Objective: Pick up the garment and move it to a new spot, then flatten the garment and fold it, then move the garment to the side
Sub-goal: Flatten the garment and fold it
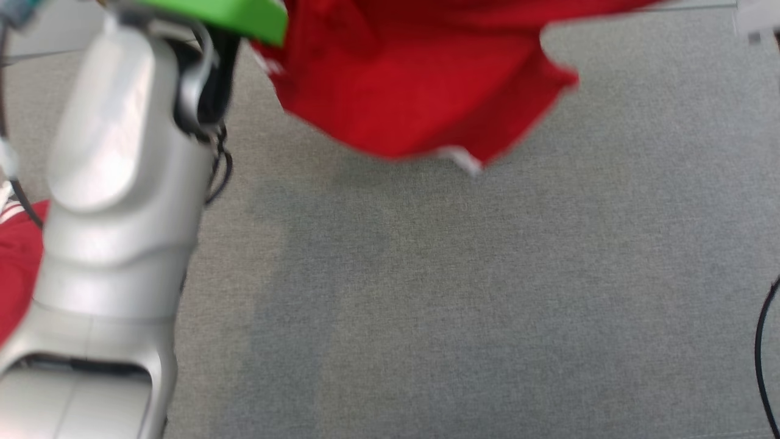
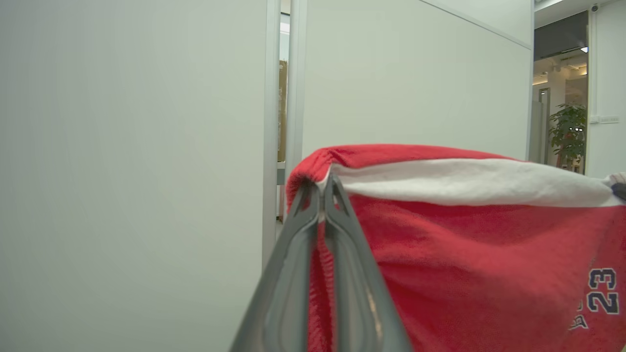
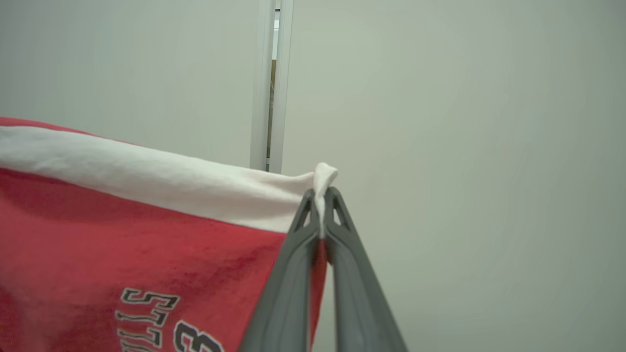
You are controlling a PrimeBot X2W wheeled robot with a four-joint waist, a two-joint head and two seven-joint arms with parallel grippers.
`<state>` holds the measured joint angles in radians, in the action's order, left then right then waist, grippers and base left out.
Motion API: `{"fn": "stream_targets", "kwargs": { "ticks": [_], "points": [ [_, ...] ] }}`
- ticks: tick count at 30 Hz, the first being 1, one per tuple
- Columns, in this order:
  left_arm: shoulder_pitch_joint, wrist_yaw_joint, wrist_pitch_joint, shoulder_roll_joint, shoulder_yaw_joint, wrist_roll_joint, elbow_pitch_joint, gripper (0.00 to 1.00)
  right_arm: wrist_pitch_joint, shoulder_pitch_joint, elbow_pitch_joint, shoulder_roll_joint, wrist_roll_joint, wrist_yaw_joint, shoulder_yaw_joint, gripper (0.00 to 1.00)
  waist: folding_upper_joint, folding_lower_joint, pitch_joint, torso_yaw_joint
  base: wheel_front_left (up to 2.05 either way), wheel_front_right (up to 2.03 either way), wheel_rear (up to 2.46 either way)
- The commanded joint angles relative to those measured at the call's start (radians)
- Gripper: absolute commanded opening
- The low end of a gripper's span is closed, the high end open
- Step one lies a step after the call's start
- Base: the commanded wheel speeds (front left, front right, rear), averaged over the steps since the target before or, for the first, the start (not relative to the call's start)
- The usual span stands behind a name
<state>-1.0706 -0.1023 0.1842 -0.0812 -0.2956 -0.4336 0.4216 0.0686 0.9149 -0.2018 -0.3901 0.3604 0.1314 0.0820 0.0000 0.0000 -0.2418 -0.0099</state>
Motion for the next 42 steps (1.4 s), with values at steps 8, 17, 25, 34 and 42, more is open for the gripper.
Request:
{"fn": "stream_targets", "kwargs": {
  "ticks": [8, 17, 25, 34, 42],
  "points": [
    [-0.213, 0.013, 0.080, 0.022, 0.109, -0.013, 0.345, 0.00, 0.166, 0.340, -0.395, 0.148, 0.008, -0.001, 0.166, 0.00, 0.0000, 0.0000, -0.051, -0.076, 0.00, 0.00, 0.00],
    [-0.016, 0.086, 0.080, 0.029, 0.171, -0.031, 0.587, 0.00, 0.196, 0.265, -0.741, 0.301, 0.065, -0.001, 0.311, 0.00, 0.0000, 0.0000, -0.117, -0.093, 0.00, 0.00, 0.00],
    [0.135, 0.070, 0.080, 0.029, 0.086, -0.133, 0.543, 0.00, 0.197, 0.078, -0.669, 0.329, 0.142, -0.001, 0.359, 0.00, 0.0000, 0.0000, -0.179, -0.081, 0.00, 0.00, 0.00],
    [0.467, 0.011, 0.080, 0.028, 0.050, -0.039, 0.199, 0.00, 0.197, -0.298, -0.327, 0.235, 0.112, -0.001, 0.293, 0.00, 0.0000, 0.0000, -0.113, -0.055, 0.00, 0.00, 0.00],
    [0.801, -0.017, 0.080, 0.028, 0.031, 0.084, -0.092, 0.00, 0.197, -0.661, -0.005, 0.153, 0.060, -0.001, 0.182, 0.00, 0.0000, 0.0000, -0.031, -0.032, 0.00, 0.00, 0.00]
  ]
}}
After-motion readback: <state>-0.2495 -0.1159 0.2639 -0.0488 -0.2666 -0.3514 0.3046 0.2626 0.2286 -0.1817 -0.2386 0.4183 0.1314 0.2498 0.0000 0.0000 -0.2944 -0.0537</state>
